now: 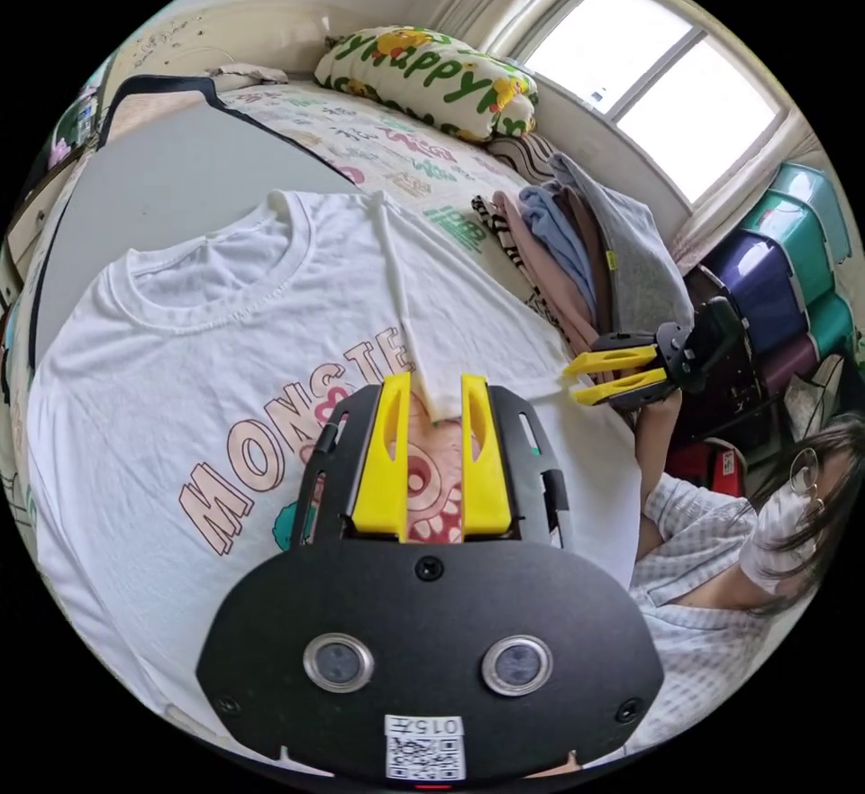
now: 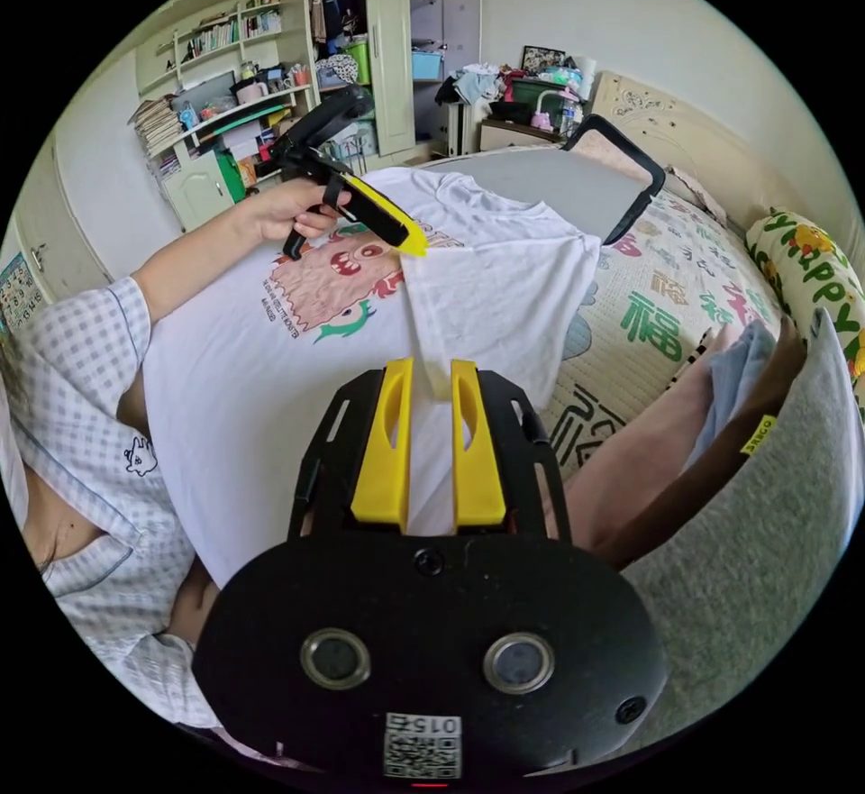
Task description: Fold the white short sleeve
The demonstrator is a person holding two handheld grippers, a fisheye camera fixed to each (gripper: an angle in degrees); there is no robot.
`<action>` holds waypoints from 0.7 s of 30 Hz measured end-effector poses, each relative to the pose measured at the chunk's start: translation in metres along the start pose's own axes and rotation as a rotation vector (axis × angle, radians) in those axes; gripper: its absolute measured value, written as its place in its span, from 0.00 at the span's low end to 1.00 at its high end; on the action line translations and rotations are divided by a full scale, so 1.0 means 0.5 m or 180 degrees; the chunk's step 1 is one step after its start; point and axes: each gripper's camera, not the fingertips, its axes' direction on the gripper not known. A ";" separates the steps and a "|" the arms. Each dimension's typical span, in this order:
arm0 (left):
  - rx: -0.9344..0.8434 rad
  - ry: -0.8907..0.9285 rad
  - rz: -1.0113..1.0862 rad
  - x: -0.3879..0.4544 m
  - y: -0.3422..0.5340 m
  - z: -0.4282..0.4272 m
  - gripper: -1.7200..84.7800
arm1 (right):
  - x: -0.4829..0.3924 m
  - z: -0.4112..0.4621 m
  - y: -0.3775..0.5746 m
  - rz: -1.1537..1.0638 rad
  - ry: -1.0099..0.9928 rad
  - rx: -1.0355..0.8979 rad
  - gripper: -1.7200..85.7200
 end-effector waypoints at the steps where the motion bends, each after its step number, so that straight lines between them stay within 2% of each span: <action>1: -0.0009 0.0027 0.0004 0.000 0.001 -0.002 0.11 | 0.000 0.003 -0.003 0.0014 0.0014 -0.0027 0.09; 8: -0.0091 0.0102 0.0069 0.011 0.007 -0.033 0.02 | -0.022 0.007 -0.033 -0.0017 0.0159 -0.0067 0.02; 14: 0.0021 0.0114 0.0087 0.019 0.018 -0.098 0.01 | -0.034 -0.006 -0.055 -0.0073 0.0038 0.0077 0.01; 21: -0.0244 0.0145 0.0049 0.006 0.023 -0.115 0.01 | -0.062 0.010 -0.095 -0.0179 -0.0046 -0.0104 0.01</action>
